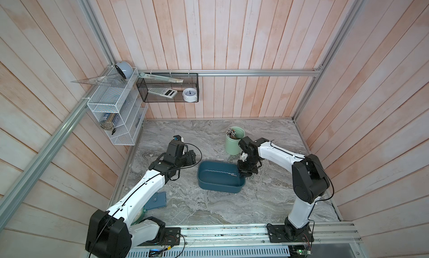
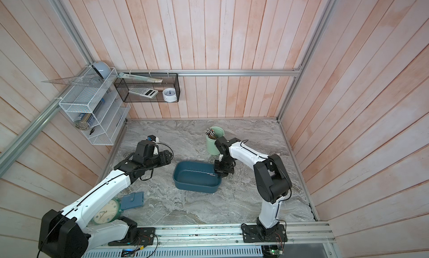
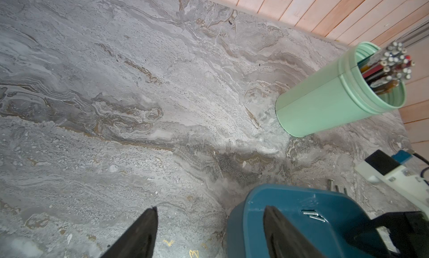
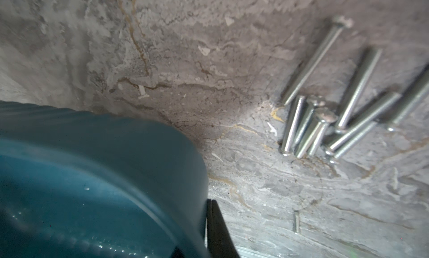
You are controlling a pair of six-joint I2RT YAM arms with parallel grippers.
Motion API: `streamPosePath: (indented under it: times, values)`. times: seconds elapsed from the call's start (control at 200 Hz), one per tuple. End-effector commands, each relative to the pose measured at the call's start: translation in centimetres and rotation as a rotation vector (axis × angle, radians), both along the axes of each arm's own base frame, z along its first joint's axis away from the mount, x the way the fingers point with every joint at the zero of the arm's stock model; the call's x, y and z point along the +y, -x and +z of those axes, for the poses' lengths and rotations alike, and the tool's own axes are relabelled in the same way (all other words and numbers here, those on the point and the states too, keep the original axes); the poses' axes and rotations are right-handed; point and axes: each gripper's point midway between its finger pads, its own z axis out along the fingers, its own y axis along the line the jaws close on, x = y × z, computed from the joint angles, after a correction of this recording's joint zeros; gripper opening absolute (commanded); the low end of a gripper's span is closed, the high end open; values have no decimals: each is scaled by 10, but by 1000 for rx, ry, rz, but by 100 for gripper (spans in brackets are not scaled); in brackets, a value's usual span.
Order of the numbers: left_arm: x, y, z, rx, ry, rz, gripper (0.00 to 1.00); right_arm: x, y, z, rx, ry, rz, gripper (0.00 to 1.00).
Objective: Take out the screws from the storage box
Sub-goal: Adjust the storage box at the center of the board.
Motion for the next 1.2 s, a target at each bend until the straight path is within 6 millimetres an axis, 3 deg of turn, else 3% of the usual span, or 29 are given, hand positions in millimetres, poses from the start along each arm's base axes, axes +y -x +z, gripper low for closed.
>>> streamPosePath:
  times: [0.0, 0.255, 0.59, 0.79, 0.915, 1.02, 1.06, 1.13, 1.19]
  values:
    - [0, -2, -3, -2, -3, -9, 77, -2, -11, -6, -51, 60, 42, 0]
    - [-1, -1, -6, 7, -3, -13, 77, 1, -25, -16, -128, 106, 37, 0]
    - [0, -2, -6, 7, -8, -11, 77, -1, -34, -20, -190, 147, 44, 17]
    - [0, -2, -7, 10, -10, -10, 77, -7, -43, -10, -263, 160, 24, 23]
    - [1, -2, -6, 6, -12, -8, 77, -16, -52, 14, -378, 168, -11, 29]
    - [1, -2, -6, 5, -12, -7, 77, -33, -60, 41, -502, 201, -49, 44]
    - [1, -2, -6, 6, -13, -8, 77, -43, -62, 50, -547, 223, -69, 54]
    - [1, -2, -6, 6, -11, -8, 77, -65, -64, 64, -620, 290, -130, 96]
    - [1, -2, -6, 4, -13, -7, 77, -86, -66, 76, -693, 352, -199, 98]
